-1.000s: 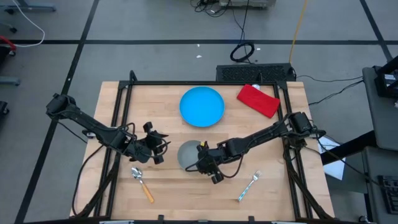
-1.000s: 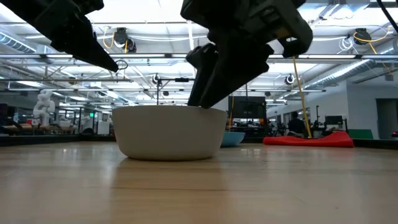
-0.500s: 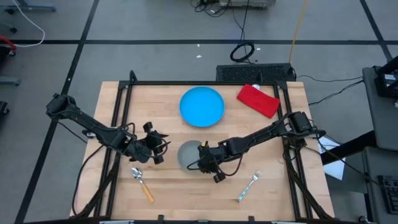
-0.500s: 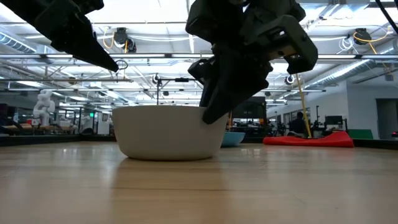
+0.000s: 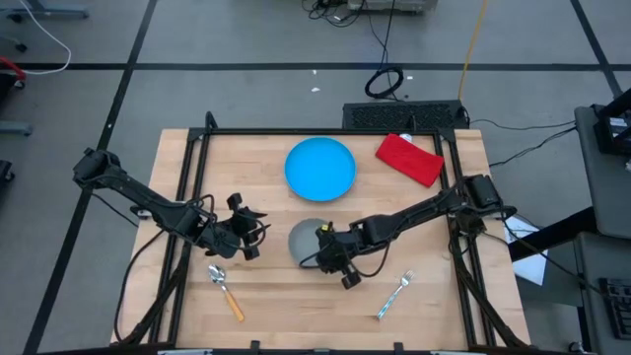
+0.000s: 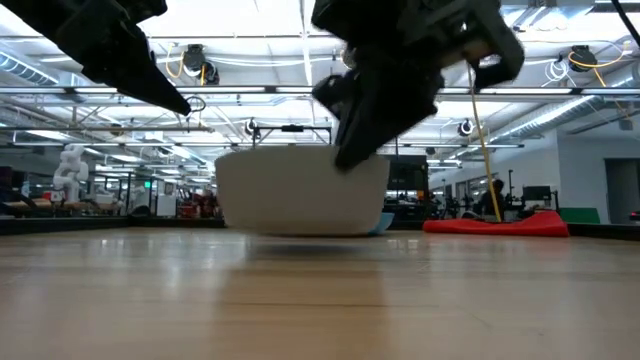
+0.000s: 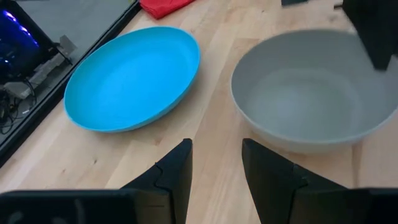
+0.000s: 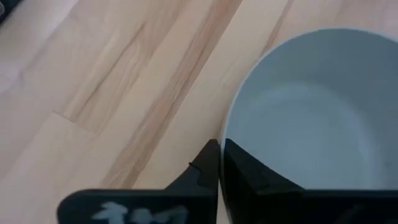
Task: Pick and place plate/cup/fork/spoon on tray
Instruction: Put the grey bowl on top of the blue plate, then put the blue patterned fork beside the blue plate
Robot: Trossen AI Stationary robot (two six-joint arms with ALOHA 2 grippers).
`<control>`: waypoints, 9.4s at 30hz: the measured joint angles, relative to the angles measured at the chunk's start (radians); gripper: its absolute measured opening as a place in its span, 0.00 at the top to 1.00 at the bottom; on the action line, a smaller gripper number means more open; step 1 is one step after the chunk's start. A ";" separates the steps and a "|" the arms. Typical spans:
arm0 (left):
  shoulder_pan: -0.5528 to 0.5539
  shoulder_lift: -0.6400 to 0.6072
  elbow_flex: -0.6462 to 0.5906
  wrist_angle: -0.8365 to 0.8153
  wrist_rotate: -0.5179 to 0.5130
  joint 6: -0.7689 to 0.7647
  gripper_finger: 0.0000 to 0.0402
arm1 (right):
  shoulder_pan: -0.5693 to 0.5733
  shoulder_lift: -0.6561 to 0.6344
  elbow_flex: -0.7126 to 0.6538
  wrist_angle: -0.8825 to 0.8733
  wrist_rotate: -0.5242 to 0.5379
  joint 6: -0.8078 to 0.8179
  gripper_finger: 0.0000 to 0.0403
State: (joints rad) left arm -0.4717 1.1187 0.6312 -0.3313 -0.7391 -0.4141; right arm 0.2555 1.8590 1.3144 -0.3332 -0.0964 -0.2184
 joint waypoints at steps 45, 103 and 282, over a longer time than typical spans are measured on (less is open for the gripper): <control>0.046 0.000 0.000 0.053 -0.055 -0.008 0.64 | -0.520 0.007 0.223 -0.244 0.080 -0.084 1.00; 0.046 0.000 0.000 0.106 -0.034 0.019 0.64 | -0.251 -0.341 0.221 -0.509 0.138 0.260 0.57; 0.093 0.348 0.147 0.647 0.012 0.469 0.25 | 0.097 -0.367 -0.287 -0.315 0.624 0.125 1.00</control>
State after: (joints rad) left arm -0.3785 1.4666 0.7777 0.3161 -0.7267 0.0547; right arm 0.3526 1.4921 1.0270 -0.6482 0.5276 -0.0933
